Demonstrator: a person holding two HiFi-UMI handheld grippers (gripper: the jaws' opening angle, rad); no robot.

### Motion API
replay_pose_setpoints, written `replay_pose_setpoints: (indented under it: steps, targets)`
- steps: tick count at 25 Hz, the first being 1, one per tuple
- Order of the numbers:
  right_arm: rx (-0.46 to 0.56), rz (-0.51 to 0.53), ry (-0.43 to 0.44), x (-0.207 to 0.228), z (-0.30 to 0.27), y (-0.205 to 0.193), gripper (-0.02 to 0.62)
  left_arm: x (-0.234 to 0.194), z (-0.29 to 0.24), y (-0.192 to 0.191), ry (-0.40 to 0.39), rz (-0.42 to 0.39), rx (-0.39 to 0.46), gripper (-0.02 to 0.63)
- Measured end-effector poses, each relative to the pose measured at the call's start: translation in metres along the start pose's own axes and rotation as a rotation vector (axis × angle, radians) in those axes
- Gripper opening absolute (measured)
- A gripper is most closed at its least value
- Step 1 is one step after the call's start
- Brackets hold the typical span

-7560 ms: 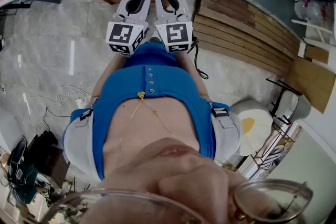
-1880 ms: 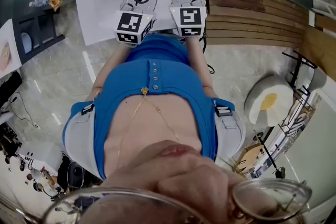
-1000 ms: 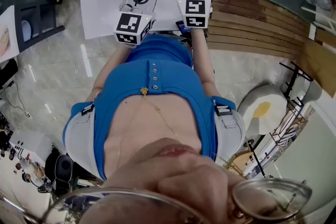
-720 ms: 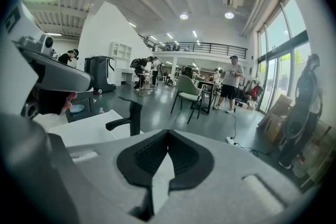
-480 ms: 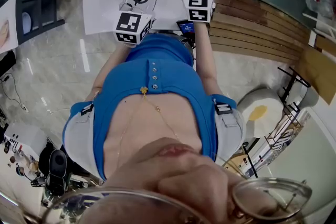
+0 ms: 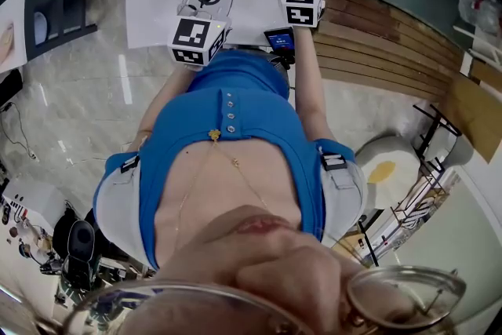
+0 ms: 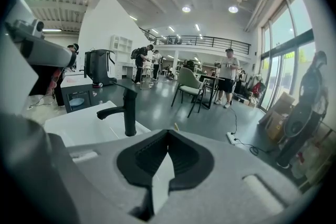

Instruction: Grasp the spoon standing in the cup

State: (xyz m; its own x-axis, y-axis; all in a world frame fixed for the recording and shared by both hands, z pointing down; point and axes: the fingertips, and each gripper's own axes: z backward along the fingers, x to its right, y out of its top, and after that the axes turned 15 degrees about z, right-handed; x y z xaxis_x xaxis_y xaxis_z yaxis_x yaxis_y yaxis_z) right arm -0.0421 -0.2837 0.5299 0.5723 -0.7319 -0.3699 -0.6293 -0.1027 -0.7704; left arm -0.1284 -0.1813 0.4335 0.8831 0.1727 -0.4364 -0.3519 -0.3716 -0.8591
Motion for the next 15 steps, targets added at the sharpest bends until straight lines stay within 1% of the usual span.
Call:
replay_pose_setpoints:
  steps: [9,15]
  targets:
    - [-0.057,0.043,0.006,0.001,-0.012,-0.016,0.002,-0.008,0.006,0.0,0.026,0.004,0.007,0.0]
    - [-0.106,0.094,0.006,0.009,-0.024,-0.026,0.002,-0.014,0.008,0.001,0.04,0.008,0.007,0.0]
